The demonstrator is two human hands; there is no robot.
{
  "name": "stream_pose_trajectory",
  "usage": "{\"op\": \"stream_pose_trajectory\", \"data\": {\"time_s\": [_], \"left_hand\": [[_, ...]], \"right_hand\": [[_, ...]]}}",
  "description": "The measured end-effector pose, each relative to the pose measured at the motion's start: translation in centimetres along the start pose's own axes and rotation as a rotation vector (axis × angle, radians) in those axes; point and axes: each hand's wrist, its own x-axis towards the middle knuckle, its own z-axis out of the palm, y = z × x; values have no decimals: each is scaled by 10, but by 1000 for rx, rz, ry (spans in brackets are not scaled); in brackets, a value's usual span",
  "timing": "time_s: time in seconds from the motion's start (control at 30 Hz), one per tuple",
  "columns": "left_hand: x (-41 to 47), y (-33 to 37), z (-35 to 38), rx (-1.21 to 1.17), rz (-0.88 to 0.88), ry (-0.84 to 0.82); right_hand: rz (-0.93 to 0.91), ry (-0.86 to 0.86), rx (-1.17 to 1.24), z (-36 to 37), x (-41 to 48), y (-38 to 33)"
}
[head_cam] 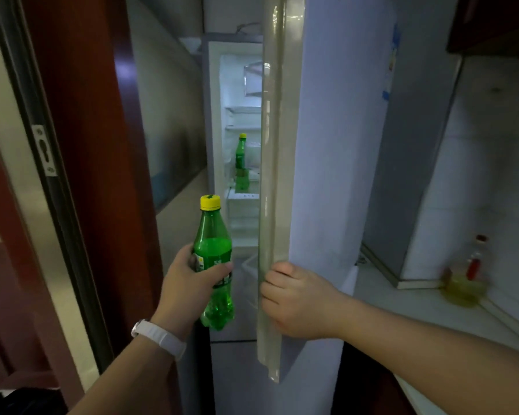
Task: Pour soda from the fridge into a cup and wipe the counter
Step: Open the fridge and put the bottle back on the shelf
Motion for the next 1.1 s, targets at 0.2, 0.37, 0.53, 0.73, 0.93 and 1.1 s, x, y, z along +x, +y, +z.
{"op": "stream_pose_trajectory", "data": {"time_s": [0.2,0.37,0.53,0.73,0.93,1.1], "left_hand": [[-56,4,54,-75,-48,-29],[-99,13,91,-119,-67,-113],[-129,19,124,-148,-74,-211],[-139,26,163,-183,-67,-360],[-128,33,204,-226,-37,-454],[-113,32,232,-242,-43,-542]], "right_hand": [[118,-86,10,-51,-60,-10],[222,-134,-7,-88,-113,-16],[333,-196,-36,-117,-166,-17],[627,-205,-75,-142,-215,-16],[973,-252,-104,-156,-243,-15],[1287,-246,-99,-153,-259,-11]]}}
